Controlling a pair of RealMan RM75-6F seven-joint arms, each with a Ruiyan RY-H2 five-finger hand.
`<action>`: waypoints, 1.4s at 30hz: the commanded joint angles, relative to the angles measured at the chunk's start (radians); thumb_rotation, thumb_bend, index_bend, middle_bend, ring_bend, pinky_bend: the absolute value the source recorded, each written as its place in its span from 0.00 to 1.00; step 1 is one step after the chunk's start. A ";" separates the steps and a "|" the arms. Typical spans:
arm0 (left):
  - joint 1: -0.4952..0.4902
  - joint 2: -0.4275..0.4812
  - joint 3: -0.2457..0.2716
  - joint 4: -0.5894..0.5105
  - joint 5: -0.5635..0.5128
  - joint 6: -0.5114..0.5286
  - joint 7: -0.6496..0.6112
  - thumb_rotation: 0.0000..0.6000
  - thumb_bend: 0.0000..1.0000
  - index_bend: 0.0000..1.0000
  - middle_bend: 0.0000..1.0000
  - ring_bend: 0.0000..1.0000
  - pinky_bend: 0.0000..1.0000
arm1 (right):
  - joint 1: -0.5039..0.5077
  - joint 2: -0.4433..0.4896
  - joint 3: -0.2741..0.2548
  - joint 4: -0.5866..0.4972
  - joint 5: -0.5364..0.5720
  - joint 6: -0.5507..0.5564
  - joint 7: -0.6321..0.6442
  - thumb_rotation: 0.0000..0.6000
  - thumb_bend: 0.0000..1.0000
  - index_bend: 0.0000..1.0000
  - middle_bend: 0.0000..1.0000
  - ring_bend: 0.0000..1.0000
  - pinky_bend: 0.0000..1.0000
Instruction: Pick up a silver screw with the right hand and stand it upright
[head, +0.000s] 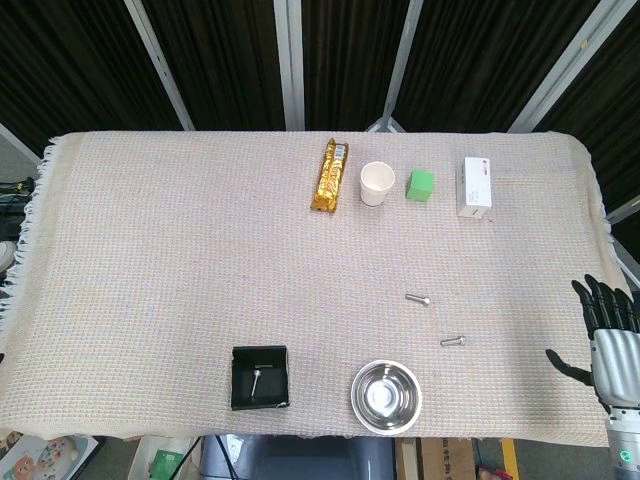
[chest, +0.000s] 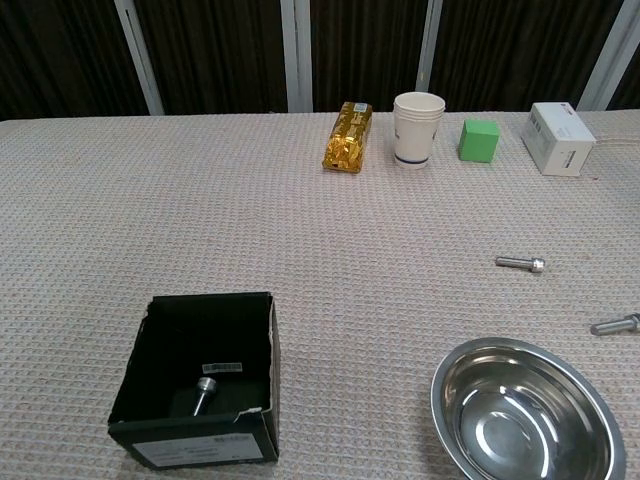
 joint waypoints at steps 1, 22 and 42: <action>-0.002 0.000 0.000 -0.001 -0.001 -0.003 0.002 1.00 0.04 0.04 0.07 0.02 0.13 | 0.001 -0.001 -0.001 0.001 0.002 -0.003 0.000 1.00 0.15 0.04 0.00 0.00 0.00; 0.003 -0.007 -0.001 -0.004 0.006 0.015 0.017 1.00 0.04 0.04 0.07 0.02 0.13 | 0.016 0.000 -0.027 -0.003 -0.016 -0.056 0.038 1.00 0.15 0.08 0.00 0.00 0.00; -0.003 -0.009 -0.009 -0.006 -0.017 0.000 0.027 1.00 0.04 0.04 0.07 0.02 0.13 | 0.181 -0.093 -0.008 -0.037 0.063 -0.342 0.028 1.00 0.16 0.32 0.00 0.00 0.00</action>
